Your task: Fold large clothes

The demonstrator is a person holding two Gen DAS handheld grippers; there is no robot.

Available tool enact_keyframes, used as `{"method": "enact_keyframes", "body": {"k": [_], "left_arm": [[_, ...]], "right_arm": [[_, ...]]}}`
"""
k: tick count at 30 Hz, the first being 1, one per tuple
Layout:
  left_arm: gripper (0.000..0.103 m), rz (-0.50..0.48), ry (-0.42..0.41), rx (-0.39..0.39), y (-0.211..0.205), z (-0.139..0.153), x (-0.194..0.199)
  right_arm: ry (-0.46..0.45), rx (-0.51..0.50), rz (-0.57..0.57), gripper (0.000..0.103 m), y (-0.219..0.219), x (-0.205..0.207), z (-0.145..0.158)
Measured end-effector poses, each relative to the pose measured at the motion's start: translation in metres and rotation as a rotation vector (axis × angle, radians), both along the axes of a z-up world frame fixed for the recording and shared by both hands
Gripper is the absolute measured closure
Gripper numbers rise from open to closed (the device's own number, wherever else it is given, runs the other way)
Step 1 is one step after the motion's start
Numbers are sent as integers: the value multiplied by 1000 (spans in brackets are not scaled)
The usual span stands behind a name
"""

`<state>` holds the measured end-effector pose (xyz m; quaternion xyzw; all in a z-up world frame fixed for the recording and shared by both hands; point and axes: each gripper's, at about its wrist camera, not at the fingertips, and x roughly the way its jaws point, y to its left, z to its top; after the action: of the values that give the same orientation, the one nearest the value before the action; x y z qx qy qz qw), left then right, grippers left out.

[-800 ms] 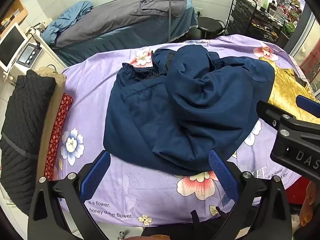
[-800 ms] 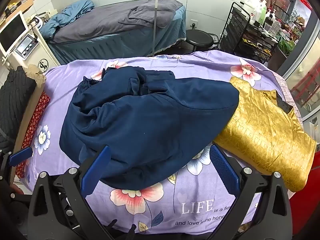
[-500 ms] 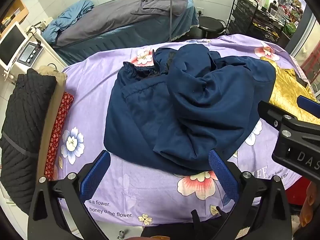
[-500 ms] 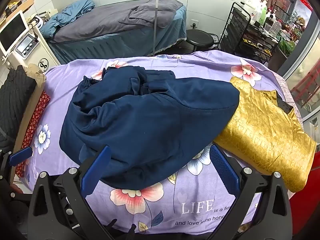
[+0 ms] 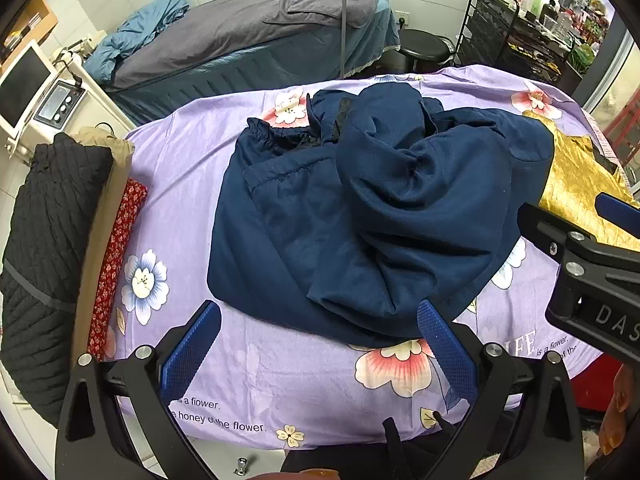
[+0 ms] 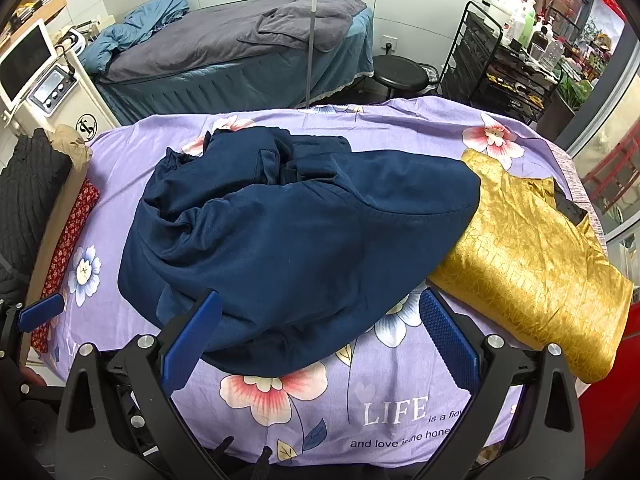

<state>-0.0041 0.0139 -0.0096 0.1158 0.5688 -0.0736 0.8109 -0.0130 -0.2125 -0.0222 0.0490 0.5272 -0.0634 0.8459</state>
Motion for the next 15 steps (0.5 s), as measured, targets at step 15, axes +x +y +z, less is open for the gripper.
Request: {"method": "enact_keyframes", "body": {"k": [15], "left_arm": [[6, 17, 15, 7, -7, 0, 5]], "right_arm": [[6, -10, 2, 6, 1, 1, 0]]}}
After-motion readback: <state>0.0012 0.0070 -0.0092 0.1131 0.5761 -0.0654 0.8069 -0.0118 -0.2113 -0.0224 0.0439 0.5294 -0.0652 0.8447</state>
